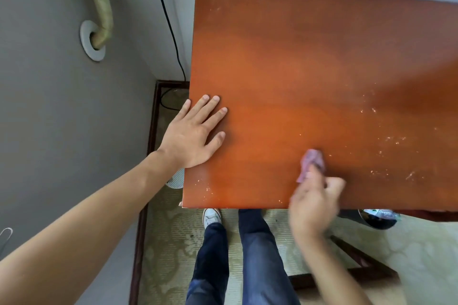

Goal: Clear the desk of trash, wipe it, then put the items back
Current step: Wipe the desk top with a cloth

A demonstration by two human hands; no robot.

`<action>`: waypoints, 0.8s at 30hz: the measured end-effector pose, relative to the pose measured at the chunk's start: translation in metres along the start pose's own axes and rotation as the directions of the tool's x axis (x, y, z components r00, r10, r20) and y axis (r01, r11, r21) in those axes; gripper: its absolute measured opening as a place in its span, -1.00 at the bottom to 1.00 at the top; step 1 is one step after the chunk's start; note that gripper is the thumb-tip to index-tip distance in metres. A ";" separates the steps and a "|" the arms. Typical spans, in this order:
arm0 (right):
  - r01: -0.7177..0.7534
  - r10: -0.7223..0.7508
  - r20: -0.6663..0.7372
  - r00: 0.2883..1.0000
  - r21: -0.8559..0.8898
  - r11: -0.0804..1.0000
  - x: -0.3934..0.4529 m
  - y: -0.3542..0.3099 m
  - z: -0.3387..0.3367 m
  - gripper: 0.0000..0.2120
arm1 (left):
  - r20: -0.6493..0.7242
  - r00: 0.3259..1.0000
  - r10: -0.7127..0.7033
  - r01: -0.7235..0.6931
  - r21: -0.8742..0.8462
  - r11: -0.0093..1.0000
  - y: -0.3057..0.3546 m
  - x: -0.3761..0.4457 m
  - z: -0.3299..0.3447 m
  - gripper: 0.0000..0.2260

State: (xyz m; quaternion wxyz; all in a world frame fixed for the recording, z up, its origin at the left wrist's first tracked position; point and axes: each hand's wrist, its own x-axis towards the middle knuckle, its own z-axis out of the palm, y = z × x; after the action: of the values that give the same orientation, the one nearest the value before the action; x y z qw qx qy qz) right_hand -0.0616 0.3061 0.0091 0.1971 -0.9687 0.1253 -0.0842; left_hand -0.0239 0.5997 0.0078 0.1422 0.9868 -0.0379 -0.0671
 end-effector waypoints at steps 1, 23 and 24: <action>0.048 -0.049 0.023 0.999 0.025 0.999 -0.024 -0.025 0.010 -0.55 | 0.014 1.000 0.006 -0.005 -0.011 1.000 0.000 -0.002 0.002 -0.41; -0.016 0.013 -0.119 0.993 -0.028 0.999 0.103 0.021 0.012 -0.78 | -0.106 0.994 -0.023 0.040 0.160 0.986 0.038 -0.006 0.028 -0.35; 0.029 -0.032 -0.117 0.993 -0.030 0.999 0.096 -0.006 0.022 -0.76 | -0.127 0.991 -0.048 0.066 0.139 0.988 0.044 -0.009 0.031 -0.35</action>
State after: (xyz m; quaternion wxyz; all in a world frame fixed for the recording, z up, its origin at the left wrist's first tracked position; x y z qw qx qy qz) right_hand 0.0356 0.2931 0.0023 0.1745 -0.9666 0.1229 -0.1422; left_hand -0.0392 0.5495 -0.0076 0.0711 0.9974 -0.0056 -0.0075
